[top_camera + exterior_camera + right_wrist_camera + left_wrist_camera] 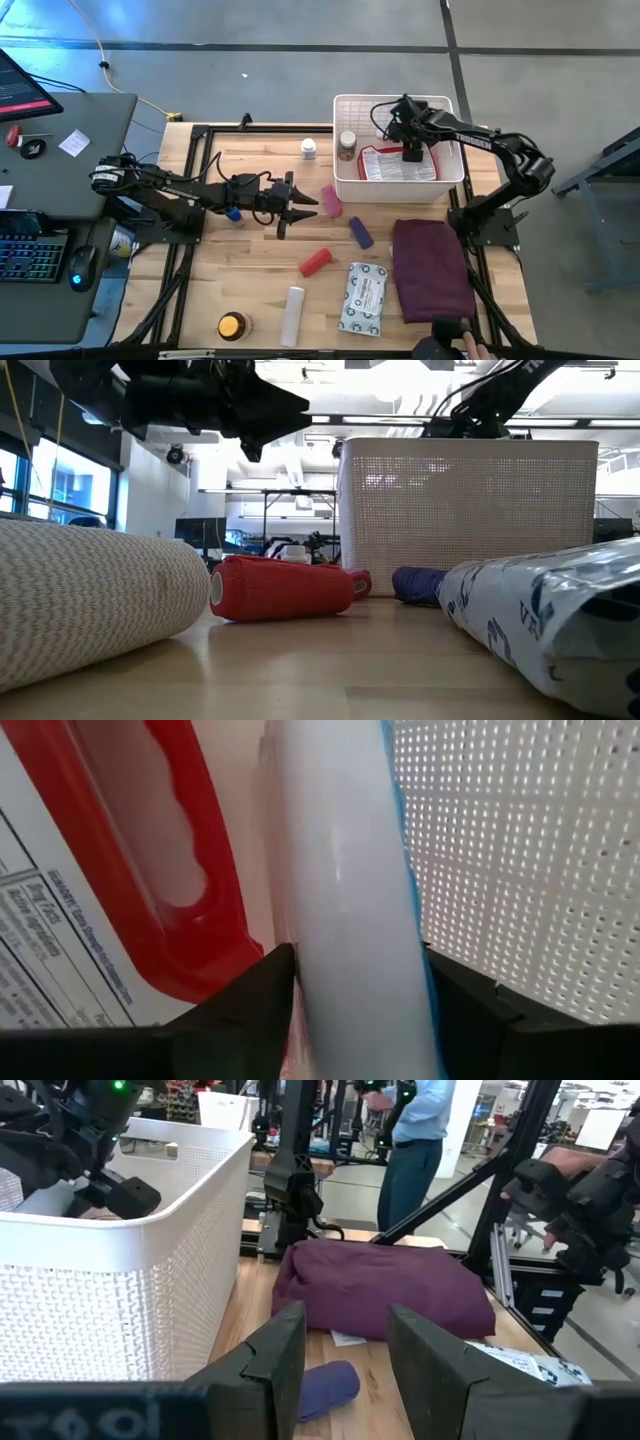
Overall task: Pick & place medical supplies in basket/bin
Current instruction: Put the white medicine organizer into the white container, then put the purple bandage into the white container
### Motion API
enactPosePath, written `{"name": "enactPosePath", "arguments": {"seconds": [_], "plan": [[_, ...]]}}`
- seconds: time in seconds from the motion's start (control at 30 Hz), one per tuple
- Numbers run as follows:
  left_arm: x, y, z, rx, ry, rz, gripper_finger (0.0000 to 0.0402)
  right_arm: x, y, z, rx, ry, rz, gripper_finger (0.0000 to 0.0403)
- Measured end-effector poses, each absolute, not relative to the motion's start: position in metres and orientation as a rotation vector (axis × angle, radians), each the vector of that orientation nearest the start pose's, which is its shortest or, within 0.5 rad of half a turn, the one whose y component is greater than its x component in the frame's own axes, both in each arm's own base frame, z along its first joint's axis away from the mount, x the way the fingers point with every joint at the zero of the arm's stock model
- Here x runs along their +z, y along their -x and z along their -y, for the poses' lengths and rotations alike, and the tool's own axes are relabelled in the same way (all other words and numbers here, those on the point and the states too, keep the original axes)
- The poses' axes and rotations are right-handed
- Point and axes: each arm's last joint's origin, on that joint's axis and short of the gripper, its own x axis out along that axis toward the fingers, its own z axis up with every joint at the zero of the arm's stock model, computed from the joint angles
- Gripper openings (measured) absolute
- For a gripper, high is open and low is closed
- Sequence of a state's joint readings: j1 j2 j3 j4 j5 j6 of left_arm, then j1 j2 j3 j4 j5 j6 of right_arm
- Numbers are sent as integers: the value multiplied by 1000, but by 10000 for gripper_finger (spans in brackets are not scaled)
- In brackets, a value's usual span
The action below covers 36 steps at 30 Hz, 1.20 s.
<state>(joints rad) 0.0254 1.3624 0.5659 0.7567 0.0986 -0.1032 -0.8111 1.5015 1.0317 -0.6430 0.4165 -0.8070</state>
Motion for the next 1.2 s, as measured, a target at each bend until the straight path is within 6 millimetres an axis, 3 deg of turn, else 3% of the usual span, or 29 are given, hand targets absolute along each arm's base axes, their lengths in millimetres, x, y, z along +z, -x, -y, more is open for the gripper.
{"name": "enactPosePath", "arguments": {"seconds": [0.47,0.7,0.87,1.2], "plan": [[222,-276,-4,-68,125,-71,177,229,-187,219,-648,446,-1562,231],[221,-276,-4,-67,140,-79,177,255,-178,209,-744,465,-1463,232],[221,-276,-6,-18,139,-84,177,285,-169,191,-816,446,-1294,232],[220,-276,-6,10,146,-86,177,341,-151,130,-787,377,-847,232]]}}
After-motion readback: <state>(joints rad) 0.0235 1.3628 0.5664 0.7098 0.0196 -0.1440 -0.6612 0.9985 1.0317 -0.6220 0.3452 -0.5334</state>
